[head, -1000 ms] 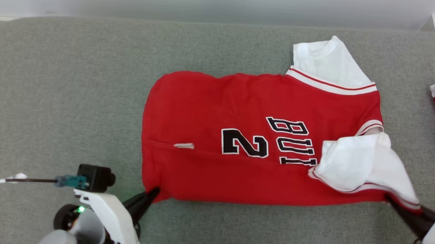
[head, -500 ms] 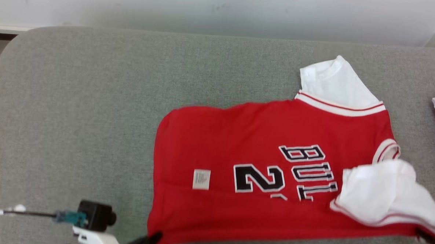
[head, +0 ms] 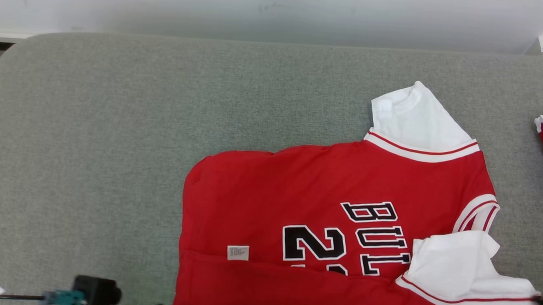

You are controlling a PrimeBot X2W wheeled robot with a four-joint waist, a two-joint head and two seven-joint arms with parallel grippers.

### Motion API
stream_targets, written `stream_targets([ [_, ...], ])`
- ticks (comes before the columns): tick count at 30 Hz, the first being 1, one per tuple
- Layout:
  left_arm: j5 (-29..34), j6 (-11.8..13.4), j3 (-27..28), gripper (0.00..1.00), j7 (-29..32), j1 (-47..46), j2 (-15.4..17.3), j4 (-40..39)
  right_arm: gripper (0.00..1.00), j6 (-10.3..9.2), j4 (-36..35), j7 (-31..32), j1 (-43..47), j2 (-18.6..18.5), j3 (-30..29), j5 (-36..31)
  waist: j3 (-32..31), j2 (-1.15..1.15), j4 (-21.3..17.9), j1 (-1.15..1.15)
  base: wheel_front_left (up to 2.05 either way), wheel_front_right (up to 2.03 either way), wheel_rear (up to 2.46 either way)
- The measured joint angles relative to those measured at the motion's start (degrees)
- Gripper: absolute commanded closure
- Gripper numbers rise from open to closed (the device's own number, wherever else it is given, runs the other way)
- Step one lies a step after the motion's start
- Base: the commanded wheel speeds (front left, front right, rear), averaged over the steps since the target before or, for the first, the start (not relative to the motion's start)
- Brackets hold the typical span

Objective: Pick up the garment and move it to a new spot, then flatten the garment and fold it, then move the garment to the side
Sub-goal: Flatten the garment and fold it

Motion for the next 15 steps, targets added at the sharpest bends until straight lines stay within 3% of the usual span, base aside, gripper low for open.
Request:
stream_targets([
  [6,-0.2,3.4,7.3,0.00,-3.1,-1.6,2.4,-4.6,0.00,-0.01,-3.1,0.6,-5.5,-0.2,-10.5,1.1,1.7,0.00,0.1,0.00,0.00,0.00,0.00],
  [8,0.1,2.9,8.0,0.00,-3.3,-7.1,1.8,-4.2,0.00,-0.01,-3.9,1.5,-10.7,0.3,-11.4,-0.1,2.9,0.00,0.6,0.00,0.00,0.00,0.00],
  [11,2.2,2.3,5.8,0.00,-2.4,-16.9,-0.8,-0.5,0.00,-0.01,-2.4,3.2,-20.6,2.5,-8.6,-5.3,5.2,0.00,1.7,0.00,0.00,0.00,0.00],
  [15,4.5,0.4,1.0,0.00,-0.2,-28.5,-6.1,7.9,0.00,-0.01,4.2,5.9,-36.1,9.7,-1.8,-13.7,8.7,0.00,3.2,0.01,0.00,0.00,0.00],
])
